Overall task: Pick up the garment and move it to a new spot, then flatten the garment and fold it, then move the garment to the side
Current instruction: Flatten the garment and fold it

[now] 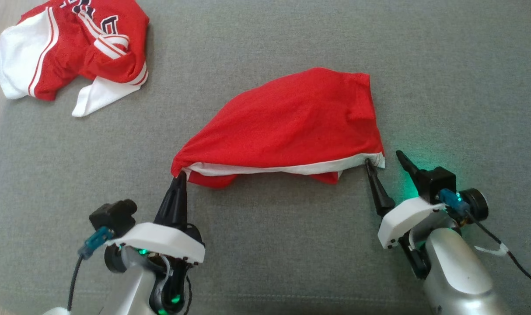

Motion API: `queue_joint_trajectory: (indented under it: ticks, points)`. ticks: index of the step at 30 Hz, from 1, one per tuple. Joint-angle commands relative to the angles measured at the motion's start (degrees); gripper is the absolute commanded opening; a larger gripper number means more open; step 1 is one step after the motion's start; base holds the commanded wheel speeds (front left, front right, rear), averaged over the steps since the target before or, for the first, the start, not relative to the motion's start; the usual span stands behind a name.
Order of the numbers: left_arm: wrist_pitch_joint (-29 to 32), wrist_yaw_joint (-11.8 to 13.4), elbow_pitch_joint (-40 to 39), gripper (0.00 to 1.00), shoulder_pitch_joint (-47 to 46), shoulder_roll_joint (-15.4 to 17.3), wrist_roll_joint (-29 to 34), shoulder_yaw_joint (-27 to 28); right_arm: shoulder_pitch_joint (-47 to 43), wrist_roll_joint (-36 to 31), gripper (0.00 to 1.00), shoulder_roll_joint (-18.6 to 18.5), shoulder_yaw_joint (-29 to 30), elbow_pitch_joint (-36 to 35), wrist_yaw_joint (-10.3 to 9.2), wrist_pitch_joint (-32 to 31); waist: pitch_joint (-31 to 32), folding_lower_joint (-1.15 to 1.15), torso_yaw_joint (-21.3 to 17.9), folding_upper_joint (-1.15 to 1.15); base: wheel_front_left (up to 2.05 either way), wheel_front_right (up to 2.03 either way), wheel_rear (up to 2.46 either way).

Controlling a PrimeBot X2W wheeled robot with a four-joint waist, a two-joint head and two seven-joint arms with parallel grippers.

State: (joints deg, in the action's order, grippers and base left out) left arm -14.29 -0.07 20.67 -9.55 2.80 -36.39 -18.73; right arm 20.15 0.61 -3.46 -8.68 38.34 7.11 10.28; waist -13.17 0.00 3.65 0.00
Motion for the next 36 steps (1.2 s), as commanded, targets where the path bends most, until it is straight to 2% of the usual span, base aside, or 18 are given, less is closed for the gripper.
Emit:
queue_joint_trajectory:
  ticks: [1,6,8,9,13,16,23,36]
  points:
    - [-0.7,-0.1,-1.7,0.00,-1.9,0.1,0.1,1.7,1.8,0.5,0.93,-0.2,-1.7,0.1,0.37,0.9,-0.2,0.00,0.2,0.00,0.00,0.00,0.00]
    - [-0.7,0.1,-1.9,0.00,-2.0,0.1,-0.1,1.4,3.6,1.7,0.51,-0.6,-3.5,3.6,0.37,1.7,-0.5,0.00,0.5,0.00,0.00,0.00,0.00]
    - [-0.7,0.2,-1.9,0.00,-2.1,0.1,-0.2,1.3,4.3,2.0,0.43,-0.7,-4.1,4.6,0.37,2.1,-0.6,0.00,0.5,0.00,0.00,0.00,0.00]
    - [-0.7,0.2,-1.9,0.00,-2.1,0.1,-0.2,1.3,4.3,2.0,0.43,-0.7,-4.1,4.6,0.37,2.1,-0.6,0.00,0.5,0.00,0.00,0.00,0.00]
    - [-0.7,0.3,-1.8,0.00,-2.1,0.1,-0.2,1.2,5.3,2.7,0.24,-0.9,-5.3,6.2,0.37,3.0,-0.6,0.00,0.6,0.00,0.00,0.00,0.00]
    - [-0.7,0.4,-1.7,0.00,-2.2,0.1,-0.2,1.2,5.9,3.0,0.00,-1.0,-5.9,6.4,0.37,3.8,-0.5,0.00,0.5,0.00,0.00,0.00,0.00]
    - [-0.7,0.2,-4.6,0.00,-2.1,0.1,0.5,2.5,4.6,3.9,0.00,-1.3,-4.7,-0.3,0.37,4.7,1.2,0.00,0.0,0.00,0.00,0.00,0.00]
    - [-0.7,-0.9,-21.3,0.00,-1.4,0.6,4.6,5.6,-6.8,4.3,0.00,-3.7,-0.5,-33.0,0.37,3.0,8.4,0.00,-3.7,0.00,0.00,0.00,0.00]
